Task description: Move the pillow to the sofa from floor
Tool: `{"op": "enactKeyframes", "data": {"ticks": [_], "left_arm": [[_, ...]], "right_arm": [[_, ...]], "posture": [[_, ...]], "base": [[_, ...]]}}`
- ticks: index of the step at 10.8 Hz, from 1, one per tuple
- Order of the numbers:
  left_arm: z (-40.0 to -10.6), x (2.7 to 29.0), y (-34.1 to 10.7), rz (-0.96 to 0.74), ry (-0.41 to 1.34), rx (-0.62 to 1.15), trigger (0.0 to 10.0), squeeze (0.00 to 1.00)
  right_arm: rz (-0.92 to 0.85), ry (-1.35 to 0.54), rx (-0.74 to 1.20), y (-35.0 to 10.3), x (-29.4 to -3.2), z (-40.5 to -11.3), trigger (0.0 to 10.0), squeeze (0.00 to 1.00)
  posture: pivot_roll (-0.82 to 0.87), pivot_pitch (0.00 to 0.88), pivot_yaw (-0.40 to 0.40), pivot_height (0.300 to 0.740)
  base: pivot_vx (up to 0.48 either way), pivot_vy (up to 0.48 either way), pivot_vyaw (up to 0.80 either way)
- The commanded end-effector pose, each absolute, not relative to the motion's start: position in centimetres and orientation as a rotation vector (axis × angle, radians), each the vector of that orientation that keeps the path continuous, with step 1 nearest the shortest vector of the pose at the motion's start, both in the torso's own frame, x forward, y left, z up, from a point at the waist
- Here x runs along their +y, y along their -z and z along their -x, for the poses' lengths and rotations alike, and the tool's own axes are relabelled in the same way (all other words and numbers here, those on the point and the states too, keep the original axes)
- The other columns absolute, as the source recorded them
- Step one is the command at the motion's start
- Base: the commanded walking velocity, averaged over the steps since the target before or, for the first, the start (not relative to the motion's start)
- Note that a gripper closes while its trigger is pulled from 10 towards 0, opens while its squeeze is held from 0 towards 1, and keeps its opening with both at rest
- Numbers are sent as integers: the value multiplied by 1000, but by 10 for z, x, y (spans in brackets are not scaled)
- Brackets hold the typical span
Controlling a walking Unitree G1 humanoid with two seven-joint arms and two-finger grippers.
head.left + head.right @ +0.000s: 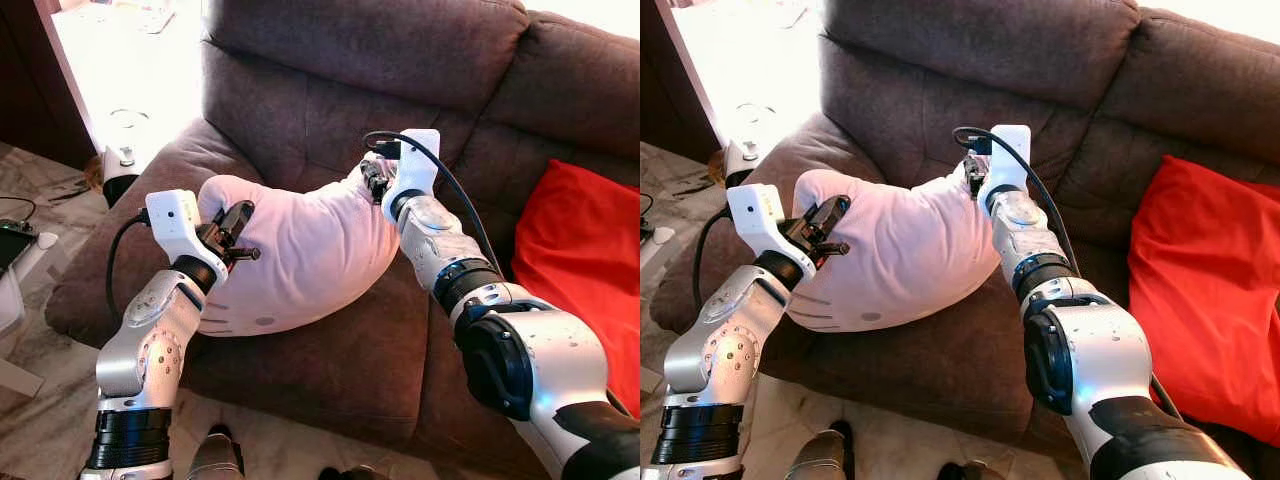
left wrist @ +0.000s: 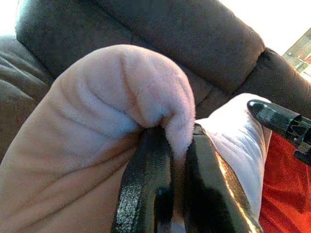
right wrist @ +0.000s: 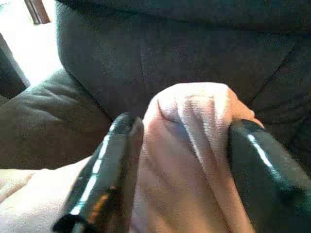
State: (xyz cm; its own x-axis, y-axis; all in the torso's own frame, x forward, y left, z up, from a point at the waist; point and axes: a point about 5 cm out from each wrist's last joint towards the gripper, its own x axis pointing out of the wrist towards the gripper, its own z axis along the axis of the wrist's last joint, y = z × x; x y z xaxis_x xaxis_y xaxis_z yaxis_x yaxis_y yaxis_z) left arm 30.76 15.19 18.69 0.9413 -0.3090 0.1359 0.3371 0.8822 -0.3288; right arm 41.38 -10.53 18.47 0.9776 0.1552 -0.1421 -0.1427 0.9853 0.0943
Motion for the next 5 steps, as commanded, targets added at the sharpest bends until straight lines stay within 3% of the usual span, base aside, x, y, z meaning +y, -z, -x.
{"op": "enactKeyframes", "data": {"ticks": [1,3,4,5], "left_arm": [[-308,135,-195,361,417,-101,10000,0],[-311,138,-193,359,389,-97,10000,0],[-313,144,-191,358,343,-95,10000,0],[-319,151,-192,369,263,-115,10000,0]], "right_arm": [[-82,-177,103,-197,-101,-416,10000,1000],[-85,-136,63,-207,-109,-419,10000,1000],[-123,-114,12,-221,-116,-422,10000,0],[-137,-79,-34,-231,-126,-424,10000,0]], "posture": [[237,161,-192,740],[238,157,-187,740],[232,156,-185,740],[228,152,-183,740]], "base": [[0,0,0],[0,0,0],[0,0,0],[0,0,0]]}}
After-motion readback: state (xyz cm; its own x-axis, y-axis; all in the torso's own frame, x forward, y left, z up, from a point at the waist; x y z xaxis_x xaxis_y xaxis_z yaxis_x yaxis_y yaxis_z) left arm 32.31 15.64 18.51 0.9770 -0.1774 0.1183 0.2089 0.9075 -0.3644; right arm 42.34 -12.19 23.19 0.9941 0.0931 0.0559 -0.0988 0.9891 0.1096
